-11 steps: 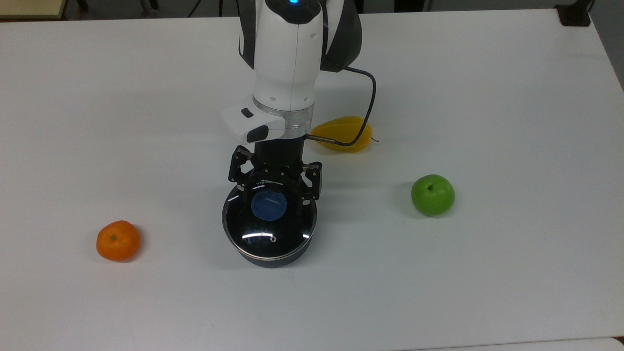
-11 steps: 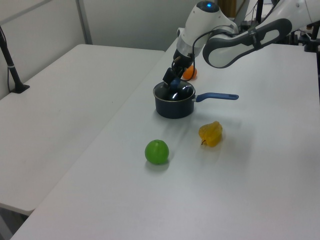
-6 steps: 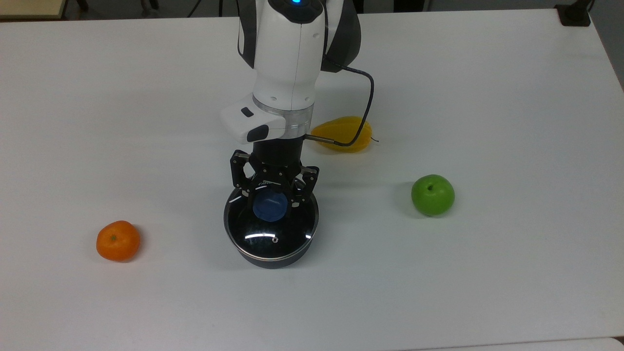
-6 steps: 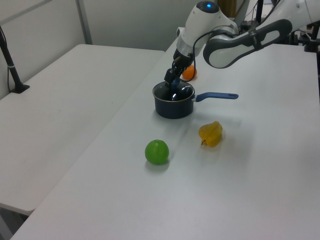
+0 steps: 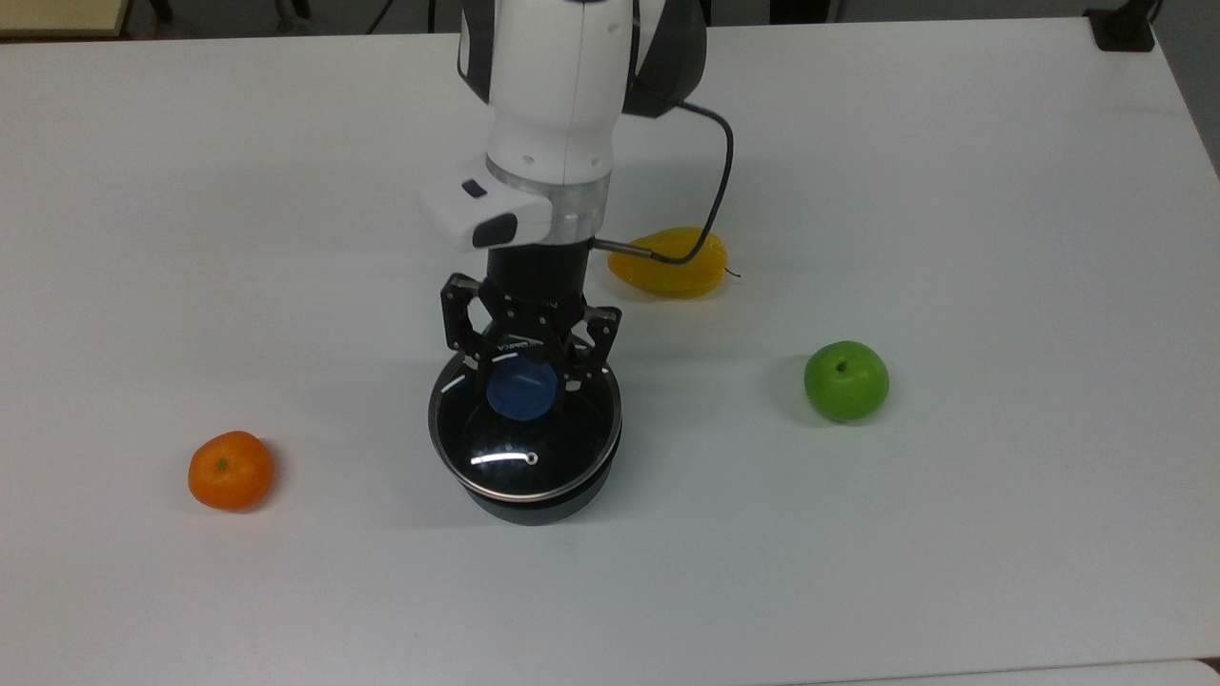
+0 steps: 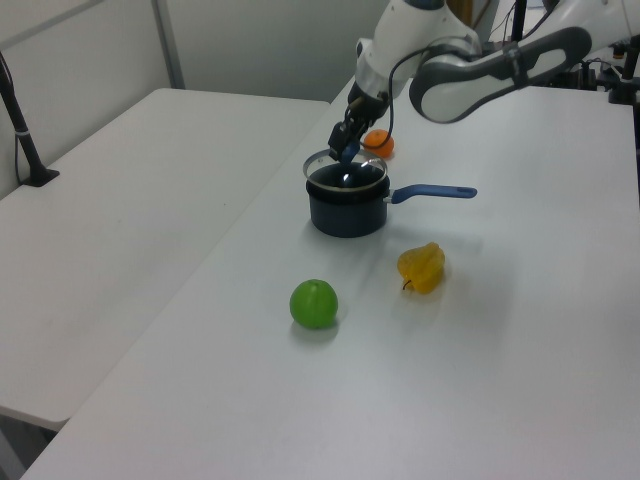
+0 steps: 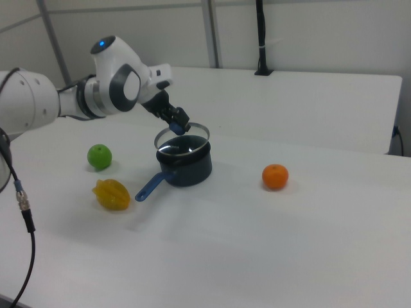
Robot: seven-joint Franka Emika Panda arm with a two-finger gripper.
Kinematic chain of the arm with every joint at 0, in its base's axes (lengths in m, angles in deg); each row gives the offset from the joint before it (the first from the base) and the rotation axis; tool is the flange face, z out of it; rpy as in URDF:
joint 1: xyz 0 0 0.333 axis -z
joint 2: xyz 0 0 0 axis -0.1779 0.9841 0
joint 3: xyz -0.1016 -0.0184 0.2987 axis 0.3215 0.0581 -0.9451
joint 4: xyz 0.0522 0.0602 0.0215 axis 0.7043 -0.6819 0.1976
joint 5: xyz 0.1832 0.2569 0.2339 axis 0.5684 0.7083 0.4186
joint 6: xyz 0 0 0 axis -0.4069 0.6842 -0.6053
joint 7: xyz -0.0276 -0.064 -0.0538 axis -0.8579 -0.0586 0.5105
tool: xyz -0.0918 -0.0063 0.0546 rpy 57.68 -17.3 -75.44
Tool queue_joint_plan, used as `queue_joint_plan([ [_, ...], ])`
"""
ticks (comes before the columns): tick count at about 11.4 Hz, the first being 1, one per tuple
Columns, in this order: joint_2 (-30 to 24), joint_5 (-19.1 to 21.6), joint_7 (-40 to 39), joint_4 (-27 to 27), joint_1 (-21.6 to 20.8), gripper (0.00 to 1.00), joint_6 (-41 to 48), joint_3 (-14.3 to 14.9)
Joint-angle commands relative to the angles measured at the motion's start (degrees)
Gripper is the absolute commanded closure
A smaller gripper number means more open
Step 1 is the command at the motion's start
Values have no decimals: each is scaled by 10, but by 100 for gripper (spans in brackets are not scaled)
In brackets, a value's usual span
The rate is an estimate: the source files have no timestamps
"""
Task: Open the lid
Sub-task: 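Lift the glass lid off the saucepan and carry it beside the pan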
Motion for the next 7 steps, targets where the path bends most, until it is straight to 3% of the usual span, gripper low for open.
queue_joint_plan([
  [1,-85,-9,7,-61,25,62,41,2],
  [5,-209,-4,-77,-227,88,62,36,1],
  [7,-228,-4,-106,-283,119,62,33,1],
])
